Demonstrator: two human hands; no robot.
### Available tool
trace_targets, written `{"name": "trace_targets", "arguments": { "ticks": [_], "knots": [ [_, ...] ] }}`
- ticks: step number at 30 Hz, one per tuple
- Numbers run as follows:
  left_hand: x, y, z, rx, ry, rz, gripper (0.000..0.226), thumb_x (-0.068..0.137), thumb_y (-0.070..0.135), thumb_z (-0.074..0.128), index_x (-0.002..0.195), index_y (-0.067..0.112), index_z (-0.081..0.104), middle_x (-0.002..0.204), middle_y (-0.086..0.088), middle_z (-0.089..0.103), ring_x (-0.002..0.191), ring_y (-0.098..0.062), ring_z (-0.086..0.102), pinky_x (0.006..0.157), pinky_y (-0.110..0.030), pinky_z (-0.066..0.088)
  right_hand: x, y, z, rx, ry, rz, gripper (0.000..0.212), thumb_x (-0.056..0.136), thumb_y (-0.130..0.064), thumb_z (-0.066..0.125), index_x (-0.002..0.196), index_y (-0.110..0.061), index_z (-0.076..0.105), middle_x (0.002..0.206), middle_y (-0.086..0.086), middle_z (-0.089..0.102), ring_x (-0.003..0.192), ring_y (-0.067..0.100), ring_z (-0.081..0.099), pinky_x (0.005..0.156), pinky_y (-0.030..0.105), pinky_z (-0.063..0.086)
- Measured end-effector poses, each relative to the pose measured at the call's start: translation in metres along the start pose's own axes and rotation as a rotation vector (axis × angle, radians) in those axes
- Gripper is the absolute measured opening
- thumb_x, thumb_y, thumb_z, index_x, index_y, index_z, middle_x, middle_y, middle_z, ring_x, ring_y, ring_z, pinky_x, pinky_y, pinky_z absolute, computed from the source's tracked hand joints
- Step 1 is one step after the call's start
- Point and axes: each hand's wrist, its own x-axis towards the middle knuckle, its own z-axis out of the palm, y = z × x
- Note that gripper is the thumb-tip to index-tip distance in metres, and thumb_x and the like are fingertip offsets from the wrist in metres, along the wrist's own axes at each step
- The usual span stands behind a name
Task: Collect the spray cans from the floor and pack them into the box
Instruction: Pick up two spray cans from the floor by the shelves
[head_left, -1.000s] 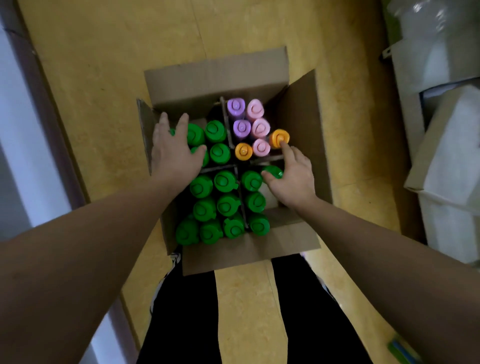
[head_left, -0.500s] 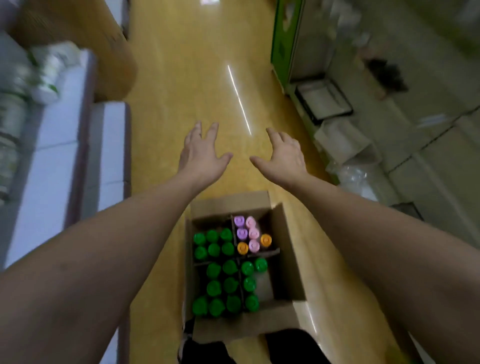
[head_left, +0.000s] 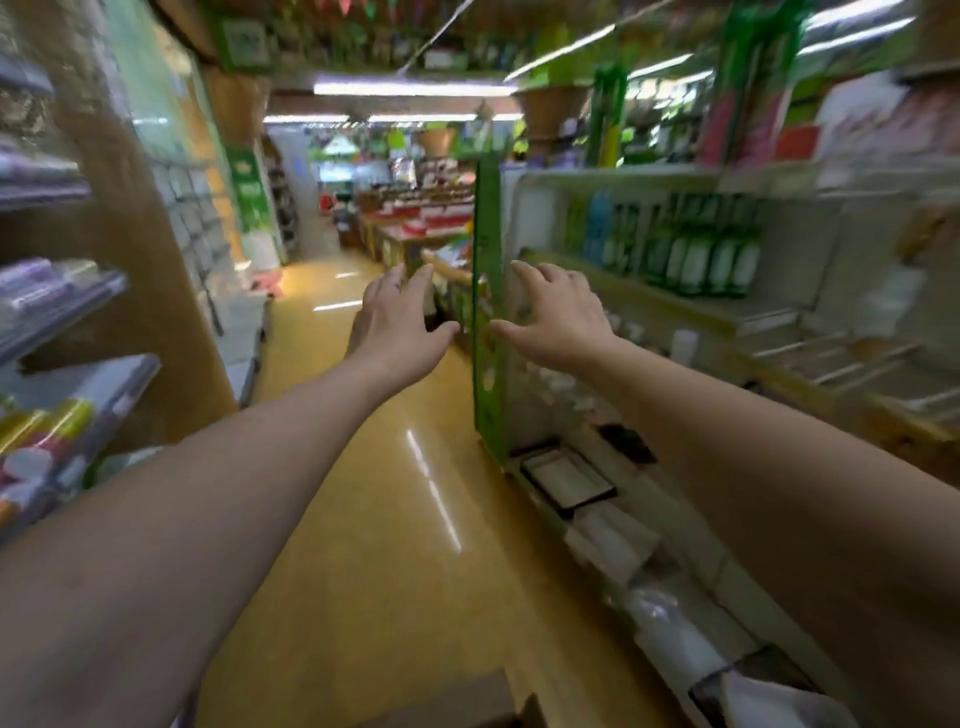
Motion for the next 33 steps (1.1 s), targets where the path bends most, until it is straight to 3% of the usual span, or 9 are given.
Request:
{"name": "trace_targets", "arguments": {
  "ticks": [5,13,22,33],
  "knots": [
    [0.006,0.059,-0.028,-0.135,-0.004,0.241,0.078,0.092,0.052,0.064,0.157,0.025,0.03,0.165,-0.009,0.022,0.152,-0.031,0.018,0.122,-0.045,0.021,-0.045,0.011,-0.085,-0.151,0.105,0.162,0.085,0.09,-0.062,0.06,0.16,-0.03,0.023,0.162,0.009,0.03,0.149,0.033,0.025,0.118,0.05,0.03],
    [-0.075,0.208,-0.032,-0.376,-0.176,0.579,0.079,0.092,0.052,0.064,0.157,0.023,0.031,0.162,-0.011,0.029,0.15,-0.03,0.023,0.121,-0.044,0.025,-0.225,0.053,-0.204,-0.404,0.165,0.571,0.085,0.09,-0.06,0.06,0.159,-0.029,0.022,0.162,0.011,0.029,0.147,0.036,0.025,0.117,0.05,0.029],
    [-0.256,0.402,-0.054,-0.534,-0.306,0.993,0.08,0.09,0.051,0.066,0.157,0.024,0.031,0.163,-0.012,0.026,0.151,-0.03,0.02,0.123,-0.045,0.022,-0.466,0.079,-0.363,-0.609,0.302,0.973,0.089,0.088,-0.062,0.063,0.159,-0.031,0.019,0.165,0.013,0.023,0.149,0.036,0.022,0.118,0.051,0.027],
    [-0.557,0.616,-0.103,-0.791,-0.467,1.368,0.079,0.088,0.046,0.069,0.156,0.02,0.035,0.161,-0.016,0.031,0.149,-0.031,0.025,0.123,-0.041,0.021,-0.784,0.073,-0.505,-0.671,0.445,1.426,0.087,0.088,-0.063,0.063,0.158,-0.031,0.023,0.163,0.009,0.026,0.148,0.034,0.022,0.119,0.052,0.028]
  ]
}}
